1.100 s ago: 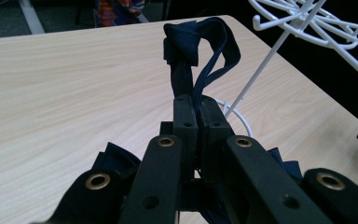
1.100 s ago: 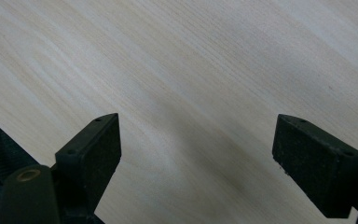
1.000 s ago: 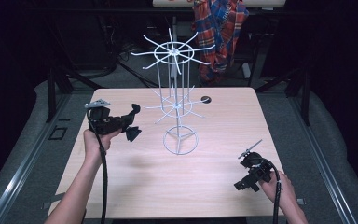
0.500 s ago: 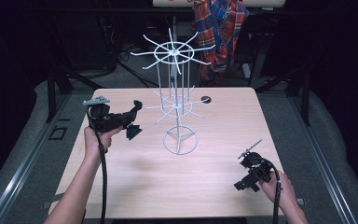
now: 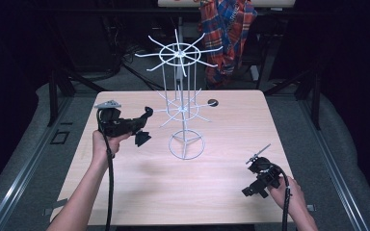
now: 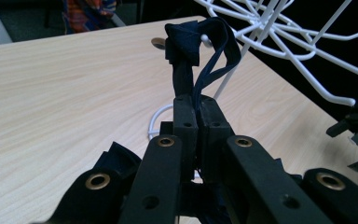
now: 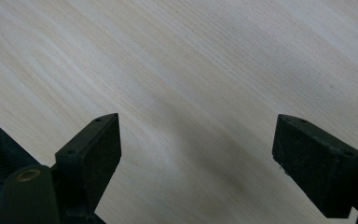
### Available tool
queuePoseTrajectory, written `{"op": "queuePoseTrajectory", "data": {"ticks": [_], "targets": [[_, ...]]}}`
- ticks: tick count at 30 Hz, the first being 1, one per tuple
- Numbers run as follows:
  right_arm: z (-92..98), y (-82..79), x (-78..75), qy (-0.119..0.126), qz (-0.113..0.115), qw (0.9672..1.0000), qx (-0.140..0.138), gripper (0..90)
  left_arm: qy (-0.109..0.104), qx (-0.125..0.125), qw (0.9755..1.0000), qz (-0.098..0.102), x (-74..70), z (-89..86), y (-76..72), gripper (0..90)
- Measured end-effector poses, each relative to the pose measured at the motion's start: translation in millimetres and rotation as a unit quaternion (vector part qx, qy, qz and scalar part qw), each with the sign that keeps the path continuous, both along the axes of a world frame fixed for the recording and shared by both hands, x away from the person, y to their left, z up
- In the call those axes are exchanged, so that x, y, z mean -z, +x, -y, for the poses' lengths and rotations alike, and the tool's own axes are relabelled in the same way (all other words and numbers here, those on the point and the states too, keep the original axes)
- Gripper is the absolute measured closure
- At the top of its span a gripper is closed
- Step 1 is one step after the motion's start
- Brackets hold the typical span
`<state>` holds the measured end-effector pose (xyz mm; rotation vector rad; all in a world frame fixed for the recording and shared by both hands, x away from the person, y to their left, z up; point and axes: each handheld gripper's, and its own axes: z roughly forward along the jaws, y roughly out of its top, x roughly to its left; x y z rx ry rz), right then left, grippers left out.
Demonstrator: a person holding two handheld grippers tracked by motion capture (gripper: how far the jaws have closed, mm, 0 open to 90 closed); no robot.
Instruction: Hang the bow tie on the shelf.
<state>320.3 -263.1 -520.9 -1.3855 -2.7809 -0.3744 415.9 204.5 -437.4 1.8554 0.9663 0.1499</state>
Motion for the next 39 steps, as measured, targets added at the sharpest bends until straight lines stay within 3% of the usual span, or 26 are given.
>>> {"op": "queuePoseTrajectory", "data": {"ticks": [9,23,39], "targets": [[1.4,0.7,0.3,0.004,-0.003,1.0000,-0.001,15.2,0.003,0.002,1.0000,0.000,2.6,5.7,2.5,87.5],[1.7,0.4,0.3,0.002,-0.002,1.0000,0.001,15.2,0.018,0.025,0.9995,0.007,3.0,20.6,6.7,87.5],[2.1,0.5,0.5,0.004,-0.001,1.0000,0.002,15.2,0.012,0.035,0.9993,0.004,7.4,35.4,12.6,87.5]]}}
